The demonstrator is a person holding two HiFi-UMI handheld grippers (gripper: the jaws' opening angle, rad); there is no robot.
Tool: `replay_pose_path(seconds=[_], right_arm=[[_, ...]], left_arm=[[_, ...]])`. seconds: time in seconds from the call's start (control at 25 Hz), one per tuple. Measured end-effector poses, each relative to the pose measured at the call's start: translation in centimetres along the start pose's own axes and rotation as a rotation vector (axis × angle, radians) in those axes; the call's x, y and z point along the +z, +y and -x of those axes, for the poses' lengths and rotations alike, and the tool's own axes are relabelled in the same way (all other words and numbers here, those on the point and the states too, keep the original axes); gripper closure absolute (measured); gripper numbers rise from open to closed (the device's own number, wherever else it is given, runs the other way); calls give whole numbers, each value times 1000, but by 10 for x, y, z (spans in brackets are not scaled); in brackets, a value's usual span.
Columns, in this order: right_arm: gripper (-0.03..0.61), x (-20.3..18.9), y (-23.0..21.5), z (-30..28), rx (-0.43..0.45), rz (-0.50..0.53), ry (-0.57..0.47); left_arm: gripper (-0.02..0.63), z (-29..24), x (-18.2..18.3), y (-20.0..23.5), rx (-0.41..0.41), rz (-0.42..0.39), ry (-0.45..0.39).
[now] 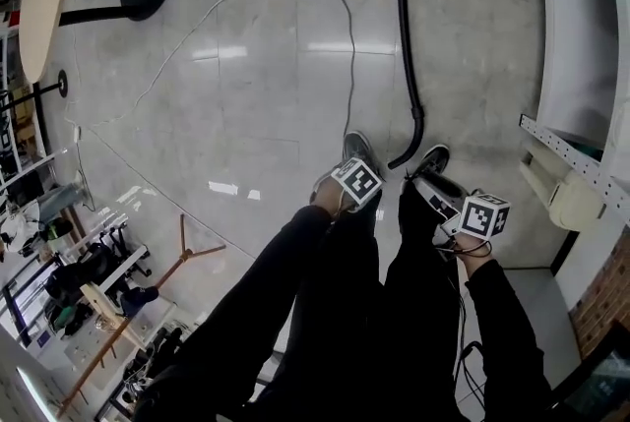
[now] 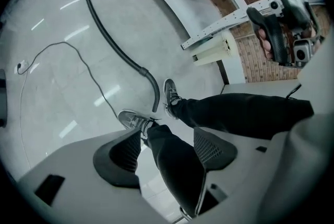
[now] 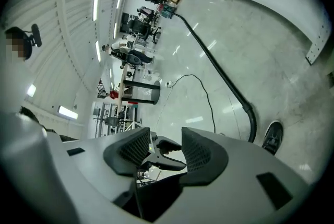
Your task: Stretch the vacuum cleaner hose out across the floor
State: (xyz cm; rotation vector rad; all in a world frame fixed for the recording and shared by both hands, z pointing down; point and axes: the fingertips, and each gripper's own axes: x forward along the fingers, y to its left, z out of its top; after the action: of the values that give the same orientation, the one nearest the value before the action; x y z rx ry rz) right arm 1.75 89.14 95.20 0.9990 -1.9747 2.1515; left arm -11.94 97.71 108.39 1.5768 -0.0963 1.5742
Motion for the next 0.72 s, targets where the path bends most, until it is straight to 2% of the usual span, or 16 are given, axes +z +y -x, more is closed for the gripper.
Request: replay_pose_path(seconds=[0.08, 0.2, 0.36, 0.48, 0.56, 0.72], right_arm=[[405, 3, 20, 5, -14, 79, 4], [422, -2, 57, 20, -59, 207, 46], [434, 16, 116, 33, -156, 476, 62], [434, 43, 177, 46, -105, 560, -14], [434, 47, 220, 61, -51, 578, -46], [434, 52, 302, 86, 5, 674, -106]], left_arm=[[296, 23, -5, 0, 14, 31, -37], [332, 63, -21, -13, 50, 64, -100], [413, 128, -36, -19, 135, 83, -197], [431, 178, -40, -30, 172, 116, -279], [439, 217, -38, -48, 179, 128, -391], [478, 336, -22, -87, 212, 105, -714]])
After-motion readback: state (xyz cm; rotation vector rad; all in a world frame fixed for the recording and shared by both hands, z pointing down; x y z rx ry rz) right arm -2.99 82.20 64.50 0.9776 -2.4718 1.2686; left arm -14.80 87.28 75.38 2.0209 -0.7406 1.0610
